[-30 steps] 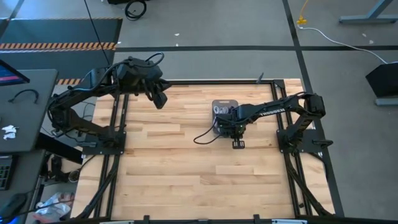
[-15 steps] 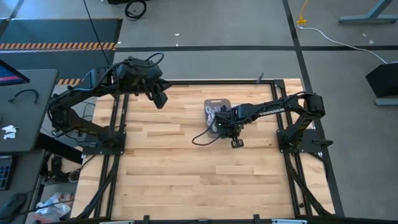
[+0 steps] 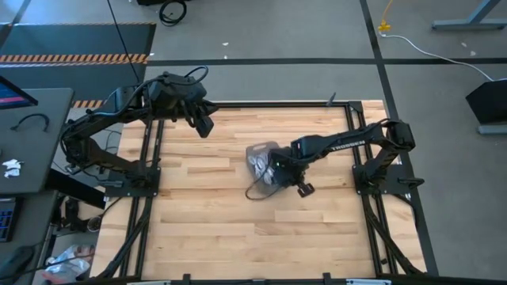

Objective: Pick and place USB-C Cables
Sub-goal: Move the gray bin to the center of the table

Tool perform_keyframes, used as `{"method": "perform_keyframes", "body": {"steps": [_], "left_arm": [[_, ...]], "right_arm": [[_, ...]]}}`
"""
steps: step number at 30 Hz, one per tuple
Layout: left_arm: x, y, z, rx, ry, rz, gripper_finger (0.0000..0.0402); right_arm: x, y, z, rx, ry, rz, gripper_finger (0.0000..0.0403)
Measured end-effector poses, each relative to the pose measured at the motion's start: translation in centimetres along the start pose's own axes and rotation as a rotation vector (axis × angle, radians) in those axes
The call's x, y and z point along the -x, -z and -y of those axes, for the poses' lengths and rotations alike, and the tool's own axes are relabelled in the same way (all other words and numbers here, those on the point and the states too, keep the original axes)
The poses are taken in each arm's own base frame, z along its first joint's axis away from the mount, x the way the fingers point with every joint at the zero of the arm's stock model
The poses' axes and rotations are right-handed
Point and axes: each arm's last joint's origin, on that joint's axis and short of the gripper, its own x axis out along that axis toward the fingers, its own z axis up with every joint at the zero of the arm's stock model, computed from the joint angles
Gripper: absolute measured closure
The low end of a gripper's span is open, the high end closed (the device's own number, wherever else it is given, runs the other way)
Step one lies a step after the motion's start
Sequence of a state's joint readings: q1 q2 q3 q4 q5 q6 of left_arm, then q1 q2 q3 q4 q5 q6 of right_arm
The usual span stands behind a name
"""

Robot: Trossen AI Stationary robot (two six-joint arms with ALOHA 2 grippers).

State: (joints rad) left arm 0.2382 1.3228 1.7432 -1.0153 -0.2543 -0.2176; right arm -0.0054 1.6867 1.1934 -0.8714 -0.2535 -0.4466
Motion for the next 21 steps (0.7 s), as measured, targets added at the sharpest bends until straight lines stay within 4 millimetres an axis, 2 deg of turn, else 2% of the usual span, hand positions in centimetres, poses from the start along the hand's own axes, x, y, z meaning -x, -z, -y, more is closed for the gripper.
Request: {"method": "perform_keyframes", "body": {"steps": [6,14,17,21], "left_arm": [[0.0,0.0,0.0,0.000,-0.004,0.004,0.0351],[0.0,0.0,0.0,0.000,-0.007,0.004,0.0351],[0.0,0.0,0.0,-0.004,-0.007,0.004,0.0351],[0.0,0.0,0.0,-0.006,-0.007,0.004,0.0351]], "right_arm": [[-0.6,0.3,-2.9,0.193,-0.014,-0.176,0.0400],[-0.5,1.2,-3.8,0.243,0.067,-0.362,0.0400],[-0.6,1.0,-4.5,0.274,0.075,-0.366,0.0400],[-1.4,-0.1,-5.4,0.363,0.106,-0.278,0.0400]]}}
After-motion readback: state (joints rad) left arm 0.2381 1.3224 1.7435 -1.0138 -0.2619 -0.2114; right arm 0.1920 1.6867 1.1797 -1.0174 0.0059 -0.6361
